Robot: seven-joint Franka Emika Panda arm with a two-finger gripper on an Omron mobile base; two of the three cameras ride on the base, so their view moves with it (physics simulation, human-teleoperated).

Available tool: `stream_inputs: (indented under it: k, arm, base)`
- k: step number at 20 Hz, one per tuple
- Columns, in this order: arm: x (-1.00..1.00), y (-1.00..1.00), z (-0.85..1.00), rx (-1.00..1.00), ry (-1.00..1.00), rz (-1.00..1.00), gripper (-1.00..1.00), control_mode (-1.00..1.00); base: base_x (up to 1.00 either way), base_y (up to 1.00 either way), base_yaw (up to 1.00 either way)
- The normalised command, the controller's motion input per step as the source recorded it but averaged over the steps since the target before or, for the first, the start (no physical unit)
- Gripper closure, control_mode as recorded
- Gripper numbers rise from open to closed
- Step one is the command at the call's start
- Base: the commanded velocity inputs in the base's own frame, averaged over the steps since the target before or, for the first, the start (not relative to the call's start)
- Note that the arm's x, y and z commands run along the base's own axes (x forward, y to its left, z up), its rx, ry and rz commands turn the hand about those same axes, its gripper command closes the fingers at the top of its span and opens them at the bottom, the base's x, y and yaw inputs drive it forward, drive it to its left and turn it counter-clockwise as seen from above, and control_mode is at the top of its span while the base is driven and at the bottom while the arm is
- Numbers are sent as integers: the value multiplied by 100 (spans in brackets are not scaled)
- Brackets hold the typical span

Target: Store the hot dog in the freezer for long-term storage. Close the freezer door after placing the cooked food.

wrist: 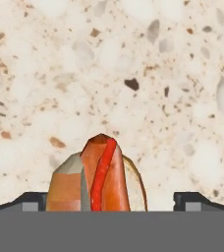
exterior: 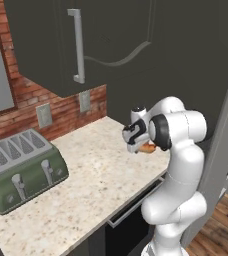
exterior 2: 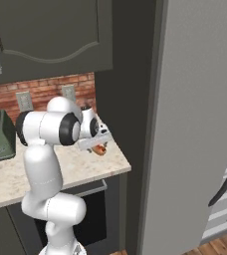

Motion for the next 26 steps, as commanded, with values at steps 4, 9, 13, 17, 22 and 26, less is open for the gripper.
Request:
stream_inputs:
  k: [4,9,13,17,22,26]
  arm:
    - [4,0,-16,0,0,0,-100,-100]
    - [0,0,-17,0,0,0,-100,-100]
    - [0,0,-19,0,0,0,100,-100]
    - [0,0,-20,0,0,0,100,-100]
    - [-3,1,-19,0,0,0,100,-100]
    - [-8,7,-9,0,0,-5,100,-100]
  base:
    - [0,0,0]
    - [0,0,0]
    - [0,0,0]
    - [0,0,0]
    - [0,0,0]
    - [0,0,0]
